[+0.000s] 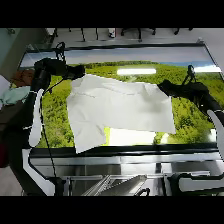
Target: Fold the shirts.
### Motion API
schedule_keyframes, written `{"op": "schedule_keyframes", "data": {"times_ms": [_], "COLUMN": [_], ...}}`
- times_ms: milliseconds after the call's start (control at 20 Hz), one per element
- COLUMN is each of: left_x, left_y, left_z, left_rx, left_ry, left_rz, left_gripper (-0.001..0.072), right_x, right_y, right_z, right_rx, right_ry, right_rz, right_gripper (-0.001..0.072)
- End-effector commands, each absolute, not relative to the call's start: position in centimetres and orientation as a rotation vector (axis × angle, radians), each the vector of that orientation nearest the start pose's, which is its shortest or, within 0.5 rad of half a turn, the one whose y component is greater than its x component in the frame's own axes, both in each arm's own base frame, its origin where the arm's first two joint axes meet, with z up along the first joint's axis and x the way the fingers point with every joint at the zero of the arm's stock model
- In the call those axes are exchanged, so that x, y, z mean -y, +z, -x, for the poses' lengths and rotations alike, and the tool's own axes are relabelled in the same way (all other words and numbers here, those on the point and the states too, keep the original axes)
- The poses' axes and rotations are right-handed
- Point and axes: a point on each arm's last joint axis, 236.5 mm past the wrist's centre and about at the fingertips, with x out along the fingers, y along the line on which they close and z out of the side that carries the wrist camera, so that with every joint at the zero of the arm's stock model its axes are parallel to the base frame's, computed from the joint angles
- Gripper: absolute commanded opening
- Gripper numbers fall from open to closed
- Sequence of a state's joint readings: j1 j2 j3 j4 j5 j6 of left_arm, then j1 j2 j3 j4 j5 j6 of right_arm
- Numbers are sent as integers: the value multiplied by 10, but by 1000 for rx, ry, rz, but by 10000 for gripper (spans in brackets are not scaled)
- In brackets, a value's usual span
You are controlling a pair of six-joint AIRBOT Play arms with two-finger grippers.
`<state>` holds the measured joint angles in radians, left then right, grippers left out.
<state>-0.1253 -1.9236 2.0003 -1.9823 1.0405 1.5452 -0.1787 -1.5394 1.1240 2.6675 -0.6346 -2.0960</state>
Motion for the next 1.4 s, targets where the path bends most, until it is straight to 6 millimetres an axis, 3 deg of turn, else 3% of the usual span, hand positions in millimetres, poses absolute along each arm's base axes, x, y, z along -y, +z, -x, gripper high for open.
{"op": "schedule_keyframes", "data": {"times_ms": [0, 100, 200, 300, 400, 450, 550, 650, 850, 1000, 1050, 1100, 1300, 1350], "left_x": [143, 105, 60, 26, -3, -8, -2, 15, 53, 62, 65, 68, 81, 84], "left_y": [43, 62, 74, 64, 33, 15, -18, -48, -82, -96, -98, -99, -103, -105], "left_z": [-582, -568, -540, -492, -437, -414, -384, -365, -353, -362, -366, -372, -394, -395], "left_rx": [-1068, -1080, -1128, -1260, -1411, -1459, -1492, -1507, -1561, -1587, -1590, -1587, -1584, -1597], "left_ry": [-351, -314, -258, -203, -98, -68, -61, -100, -244, -277, -285, -293, -333, -344], "left_rz": [457, 514, 535, 534, 489, 489, 525, 577, 712, 726, 714, 703, 655, 650], "left_gripper": [705, 705, 705, 705, 704, 704, 704, 704, 703, 696, 585, 529, 527, 440], "right_x": [-13, 18, 63, 103, 126, 131, 135, 132, 120, 117, 117, 116, 108, 106], "right_y": [22, 49, 65, 56, 27, 15, -4, -14, -27, -35, -36, -37, -53, -62], "right_z": [-533, -520, -496, -460, -417, -400, -379, -371, -354, -344, -343, -342, -328, -320], "right_rx": [-769, -763, -755, -833, -984, -1038, -1093, -1113, -1193, -1243, -1245, -1251, -1303, -1336], "right_ry": [241, 272, 248, 194, 149, 134, 119, 125, 164, 172, 172, 172, 173, 170], "right_rz": [-729, -758, -780, -781, -766, -771, -806, -818, -823, -817, -820, -821, -844, -846], "right_gripper": [377, 377, 377, 377, 378, 377, 378, 377, 377, 377, 377, 377, 378, 378]}}
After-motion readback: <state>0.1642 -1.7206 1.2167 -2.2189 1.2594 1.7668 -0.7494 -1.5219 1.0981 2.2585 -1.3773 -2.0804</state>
